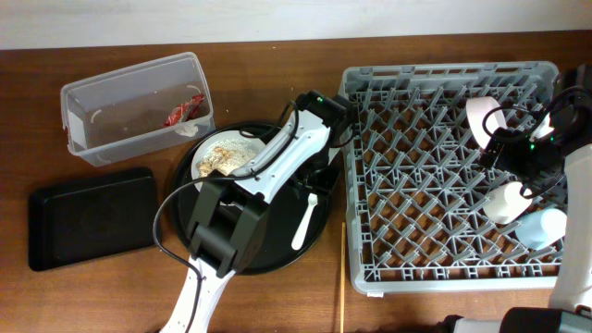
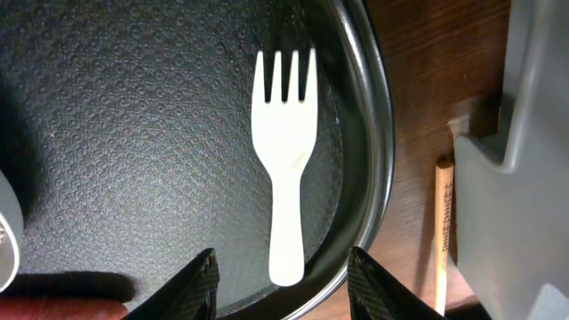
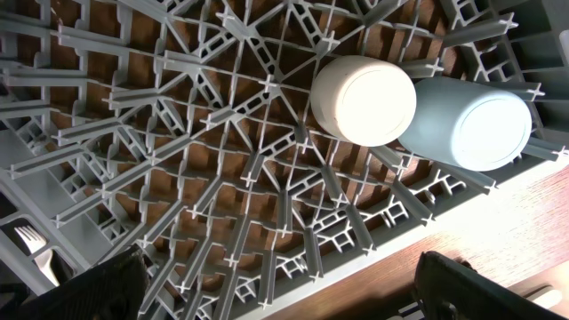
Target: Sort waste into correct bins and load items into the dishwasher rack
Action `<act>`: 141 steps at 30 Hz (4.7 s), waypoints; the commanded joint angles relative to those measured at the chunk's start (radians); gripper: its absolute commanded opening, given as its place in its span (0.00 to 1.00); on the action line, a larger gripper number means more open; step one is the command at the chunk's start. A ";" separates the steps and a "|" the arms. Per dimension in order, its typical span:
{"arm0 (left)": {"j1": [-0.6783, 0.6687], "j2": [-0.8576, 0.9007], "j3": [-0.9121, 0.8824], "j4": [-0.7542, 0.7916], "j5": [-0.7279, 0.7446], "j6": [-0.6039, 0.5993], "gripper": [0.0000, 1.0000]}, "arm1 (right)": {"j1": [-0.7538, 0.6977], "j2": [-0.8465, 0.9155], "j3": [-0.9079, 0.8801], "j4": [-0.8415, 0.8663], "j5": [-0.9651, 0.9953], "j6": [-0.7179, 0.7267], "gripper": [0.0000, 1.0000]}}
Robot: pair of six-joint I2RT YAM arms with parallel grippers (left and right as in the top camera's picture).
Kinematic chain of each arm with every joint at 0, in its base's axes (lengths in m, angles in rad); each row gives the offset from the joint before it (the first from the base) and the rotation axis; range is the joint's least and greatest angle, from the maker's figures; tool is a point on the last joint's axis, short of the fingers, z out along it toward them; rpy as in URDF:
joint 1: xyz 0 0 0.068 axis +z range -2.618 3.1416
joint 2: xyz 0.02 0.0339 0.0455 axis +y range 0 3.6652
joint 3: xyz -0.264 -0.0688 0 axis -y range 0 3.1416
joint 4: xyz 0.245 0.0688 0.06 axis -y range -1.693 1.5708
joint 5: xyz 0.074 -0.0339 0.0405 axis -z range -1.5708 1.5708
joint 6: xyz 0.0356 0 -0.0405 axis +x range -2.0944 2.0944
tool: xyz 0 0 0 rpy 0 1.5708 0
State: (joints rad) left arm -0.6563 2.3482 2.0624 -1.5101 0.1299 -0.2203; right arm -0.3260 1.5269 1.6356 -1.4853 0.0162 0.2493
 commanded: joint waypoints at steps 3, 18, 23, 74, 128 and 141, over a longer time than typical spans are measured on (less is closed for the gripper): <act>-0.006 -0.169 -0.013 -0.025 -0.070 -0.023 0.45 | -0.002 0.000 0.001 0.000 -0.005 -0.009 0.99; 0.034 -0.436 -0.763 0.732 -0.047 -0.010 0.77 | -0.002 0.000 0.001 0.000 -0.006 -0.008 0.99; -0.003 -0.349 -0.762 0.751 -0.048 -0.009 0.72 | -0.002 0.000 0.001 0.000 -0.006 -0.008 0.99; -0.129 -0.248 -0.197 0.510 0.082 -0.464 0.40 | -0.002 0.000 0.001 -0.022 -0.006 -0.024 0.98; 0.511 -0.772 -0.527 0.145 -0.106 -0.122 0.54 | 1.508 0.018 -0.616 0.314 0.010 0.933 0.99; 0.511 -0.772 -0.527 0.150 -0.107 -0.122 0.54 | 1.387 0.104 -0.703 0.481 -0.035 0.774 0.99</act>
State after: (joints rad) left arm -0.1497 1.5967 1.5379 -1.3643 0.0193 -0.3580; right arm 1.0801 1.6131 0.9382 -1.0046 -0.0128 1.0435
